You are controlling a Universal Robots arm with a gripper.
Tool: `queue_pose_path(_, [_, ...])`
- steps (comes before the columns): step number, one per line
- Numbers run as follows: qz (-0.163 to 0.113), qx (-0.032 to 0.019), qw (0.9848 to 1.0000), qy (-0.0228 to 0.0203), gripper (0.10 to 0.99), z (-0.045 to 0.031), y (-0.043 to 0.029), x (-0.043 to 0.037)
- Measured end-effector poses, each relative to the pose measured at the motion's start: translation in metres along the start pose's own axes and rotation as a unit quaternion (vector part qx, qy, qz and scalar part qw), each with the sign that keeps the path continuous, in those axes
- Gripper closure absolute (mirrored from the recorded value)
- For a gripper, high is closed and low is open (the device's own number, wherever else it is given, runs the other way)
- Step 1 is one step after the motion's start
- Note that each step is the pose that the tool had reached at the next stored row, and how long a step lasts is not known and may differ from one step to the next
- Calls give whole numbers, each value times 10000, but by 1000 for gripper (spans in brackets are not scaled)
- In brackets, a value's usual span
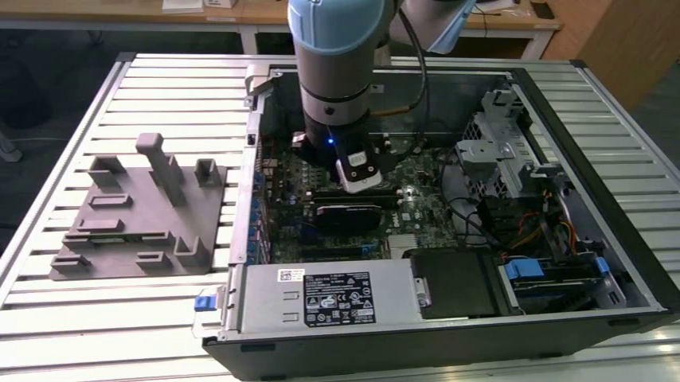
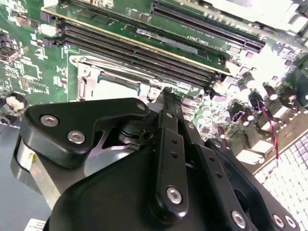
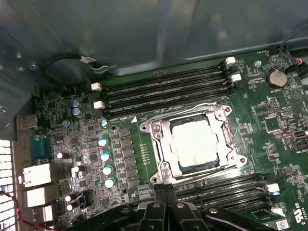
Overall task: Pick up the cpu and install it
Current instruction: 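Install the second cpu locking lever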
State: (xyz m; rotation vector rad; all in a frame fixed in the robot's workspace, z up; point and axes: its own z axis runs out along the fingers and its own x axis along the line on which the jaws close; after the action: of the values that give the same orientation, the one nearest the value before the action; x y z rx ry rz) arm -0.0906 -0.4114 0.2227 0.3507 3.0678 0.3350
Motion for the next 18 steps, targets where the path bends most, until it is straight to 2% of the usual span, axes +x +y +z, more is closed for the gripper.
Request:
queue_pose_path(10, [-8,142,9999,-32,980,46,197,-100])
queue_pose_path(18, [-17,297,9995,-67,980,78,323,-229])
